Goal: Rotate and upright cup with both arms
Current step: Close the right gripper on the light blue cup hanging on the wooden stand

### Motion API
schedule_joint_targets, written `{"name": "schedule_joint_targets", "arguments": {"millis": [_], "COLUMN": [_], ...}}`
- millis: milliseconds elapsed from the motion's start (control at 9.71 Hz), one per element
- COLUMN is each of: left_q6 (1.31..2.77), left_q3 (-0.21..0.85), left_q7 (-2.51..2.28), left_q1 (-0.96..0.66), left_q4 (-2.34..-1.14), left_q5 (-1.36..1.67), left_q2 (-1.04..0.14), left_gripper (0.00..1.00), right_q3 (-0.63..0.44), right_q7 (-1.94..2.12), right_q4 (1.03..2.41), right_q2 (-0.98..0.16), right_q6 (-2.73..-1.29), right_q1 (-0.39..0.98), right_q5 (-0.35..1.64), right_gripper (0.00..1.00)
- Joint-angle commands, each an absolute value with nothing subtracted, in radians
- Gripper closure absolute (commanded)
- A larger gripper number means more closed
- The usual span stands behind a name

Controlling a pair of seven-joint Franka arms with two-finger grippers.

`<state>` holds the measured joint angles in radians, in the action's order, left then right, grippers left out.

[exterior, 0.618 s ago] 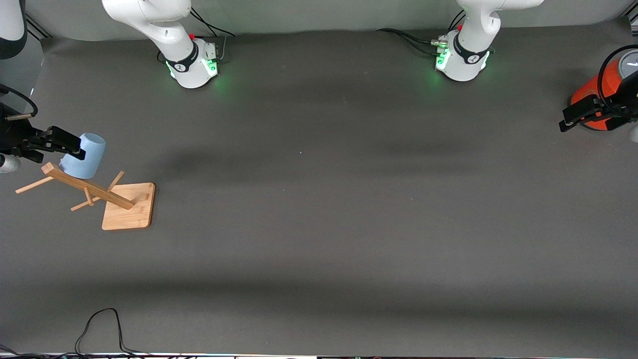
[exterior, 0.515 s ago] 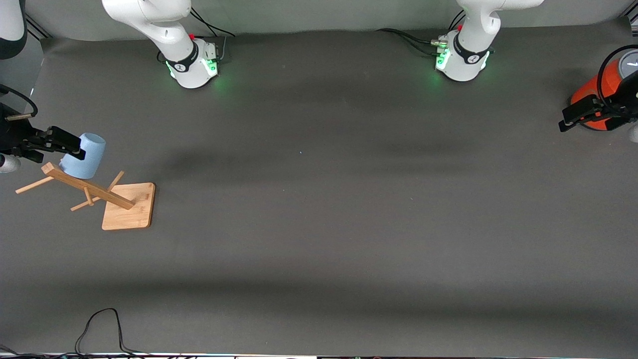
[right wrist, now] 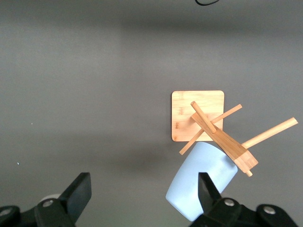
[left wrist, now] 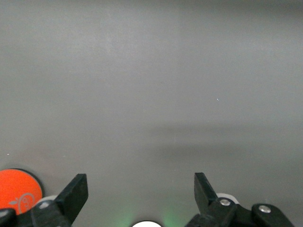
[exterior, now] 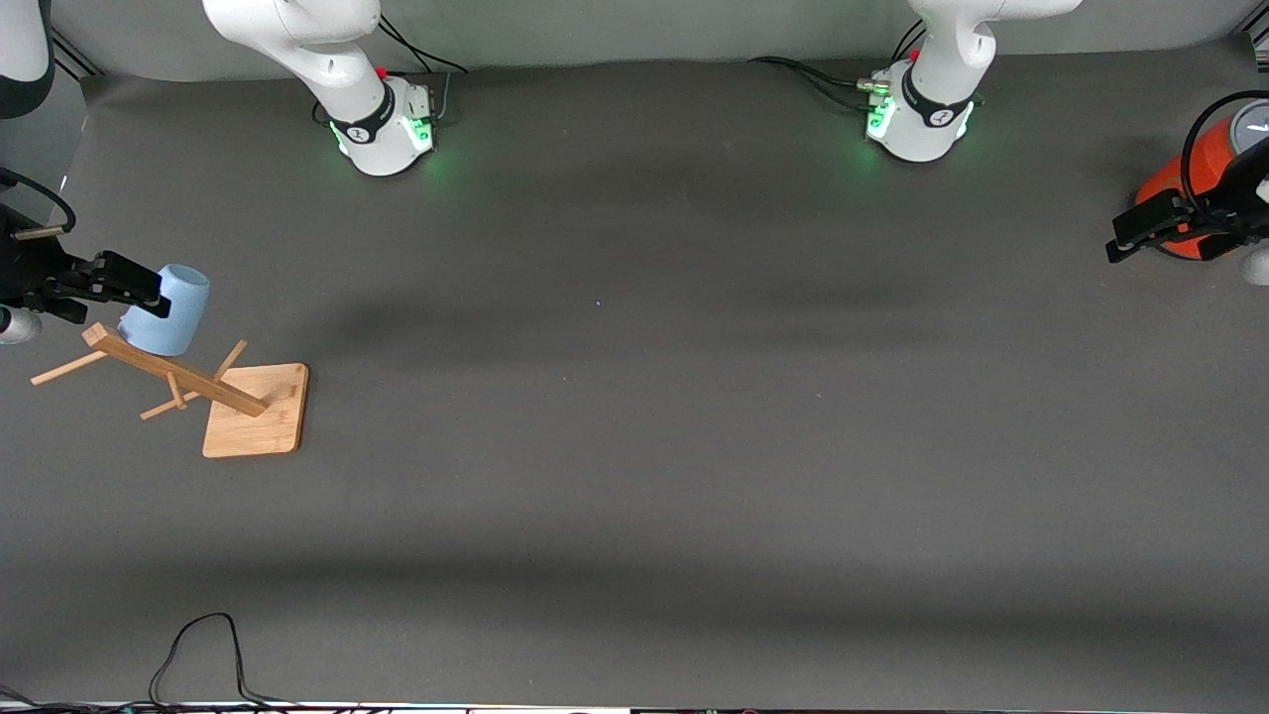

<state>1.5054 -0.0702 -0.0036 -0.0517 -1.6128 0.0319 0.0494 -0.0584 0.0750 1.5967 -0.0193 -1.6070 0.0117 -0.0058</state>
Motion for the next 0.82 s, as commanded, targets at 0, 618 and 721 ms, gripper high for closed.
{"name": "schedule_joint_targets", "arguments": {"millis": [0, 618, 721], "left_q6": [1.497, 1.493, 1.491], "left_q3": [-0.072, -0.078, -0.08], "left_q7": [-0.015, -0.005, -0.003], "left_q1": [-0.06, -0.032, -0.032], "left_q4": [-1.611, -1.617, -1.617], "left_q5": [0.031, 0.031, 0.031], "left_q2": [0.052, 0.054, 0.057], "left_gripper": [0.0, 0.0, 0.0], "right_q3": [-0.049, -0.153, -0.19], "right_q7": [0.072, 0.094, 0.112], "right_q4": [1.6, 1.79, 1.804], "right_q2": [-0.02, 0.109, 0.112], "right_q6": [-1.603, -1.647, -1.651], "right_q1": [0.006, 0.005, 0.005], "right_q5": [-0.021, -0.031, -0.032], "right_gripper": [0.0, 0.0, 0.0]}}
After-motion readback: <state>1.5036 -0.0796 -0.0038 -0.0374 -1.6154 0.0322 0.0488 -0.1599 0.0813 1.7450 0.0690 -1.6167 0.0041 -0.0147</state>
